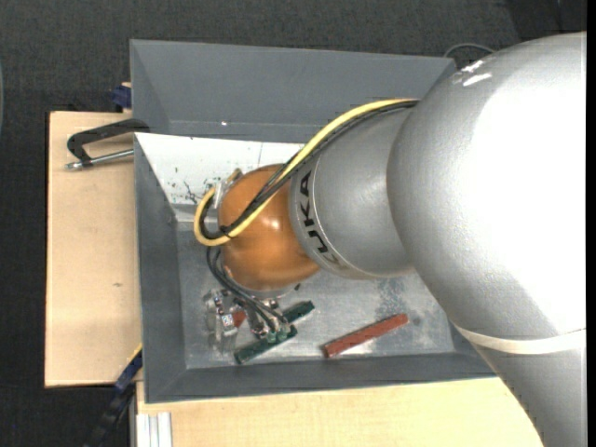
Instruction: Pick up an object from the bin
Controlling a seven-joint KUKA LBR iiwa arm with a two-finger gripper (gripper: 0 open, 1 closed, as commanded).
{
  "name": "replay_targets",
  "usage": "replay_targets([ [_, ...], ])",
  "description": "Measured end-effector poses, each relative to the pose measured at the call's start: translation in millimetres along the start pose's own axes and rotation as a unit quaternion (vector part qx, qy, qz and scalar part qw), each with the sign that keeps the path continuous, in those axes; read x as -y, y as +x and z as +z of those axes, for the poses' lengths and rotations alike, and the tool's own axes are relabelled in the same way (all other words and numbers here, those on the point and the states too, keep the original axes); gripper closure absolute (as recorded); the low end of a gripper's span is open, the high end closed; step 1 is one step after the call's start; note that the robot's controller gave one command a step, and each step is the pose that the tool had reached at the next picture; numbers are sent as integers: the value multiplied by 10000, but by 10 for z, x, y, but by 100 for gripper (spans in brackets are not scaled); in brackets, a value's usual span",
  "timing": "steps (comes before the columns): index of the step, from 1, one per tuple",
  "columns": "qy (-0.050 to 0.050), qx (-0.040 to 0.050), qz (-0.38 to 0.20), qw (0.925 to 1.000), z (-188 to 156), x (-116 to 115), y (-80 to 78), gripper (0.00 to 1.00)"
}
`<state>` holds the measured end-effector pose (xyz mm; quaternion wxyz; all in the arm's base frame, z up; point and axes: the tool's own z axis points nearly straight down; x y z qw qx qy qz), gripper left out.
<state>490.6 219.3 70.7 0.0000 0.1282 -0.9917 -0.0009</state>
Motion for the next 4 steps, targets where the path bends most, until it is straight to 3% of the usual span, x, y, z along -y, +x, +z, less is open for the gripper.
replay_targets([
  [1, 2, -3, 49, 10000, -585, 27, -168, 100],
  [2, 10, -13, 133, 9999, -214, 591, 49, 0],
  [3, 1, 9, 124, 9999, -231, 576, 35, 0],
  [4, -1, 21, -1209, 9927, 0, 214, -78, 100],
])
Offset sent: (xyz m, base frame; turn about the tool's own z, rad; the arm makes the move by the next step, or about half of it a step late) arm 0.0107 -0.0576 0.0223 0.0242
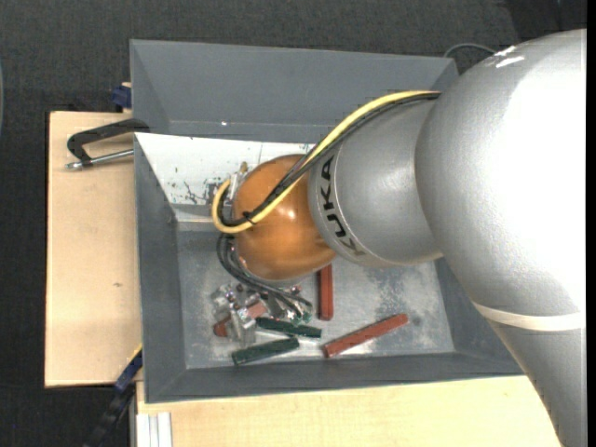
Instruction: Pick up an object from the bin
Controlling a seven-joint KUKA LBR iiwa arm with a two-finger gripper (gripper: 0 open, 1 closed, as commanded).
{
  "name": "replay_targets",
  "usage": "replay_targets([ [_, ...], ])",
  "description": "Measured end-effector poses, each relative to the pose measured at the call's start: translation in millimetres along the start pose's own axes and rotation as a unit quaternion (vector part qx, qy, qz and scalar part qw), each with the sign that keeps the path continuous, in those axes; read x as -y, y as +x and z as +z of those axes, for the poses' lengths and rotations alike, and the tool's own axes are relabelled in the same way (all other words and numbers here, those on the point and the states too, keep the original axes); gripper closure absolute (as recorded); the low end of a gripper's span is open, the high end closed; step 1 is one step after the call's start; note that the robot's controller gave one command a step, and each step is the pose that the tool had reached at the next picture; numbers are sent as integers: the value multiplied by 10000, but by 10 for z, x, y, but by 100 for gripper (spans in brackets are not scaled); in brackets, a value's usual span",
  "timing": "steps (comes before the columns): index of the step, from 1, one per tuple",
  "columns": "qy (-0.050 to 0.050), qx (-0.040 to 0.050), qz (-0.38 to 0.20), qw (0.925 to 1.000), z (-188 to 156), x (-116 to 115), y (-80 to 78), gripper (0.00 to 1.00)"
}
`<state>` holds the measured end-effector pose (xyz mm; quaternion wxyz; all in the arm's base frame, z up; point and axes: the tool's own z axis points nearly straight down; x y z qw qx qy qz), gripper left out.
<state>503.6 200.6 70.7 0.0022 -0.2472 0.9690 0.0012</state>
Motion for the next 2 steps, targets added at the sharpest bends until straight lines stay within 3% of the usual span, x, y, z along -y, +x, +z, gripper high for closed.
replay_targets([
  [1, 0, -1, 1, 10000, 0, 2, 0, 100],
  [2, 3, 18, -87, 10000, -1622, -108, -449, 100],
])
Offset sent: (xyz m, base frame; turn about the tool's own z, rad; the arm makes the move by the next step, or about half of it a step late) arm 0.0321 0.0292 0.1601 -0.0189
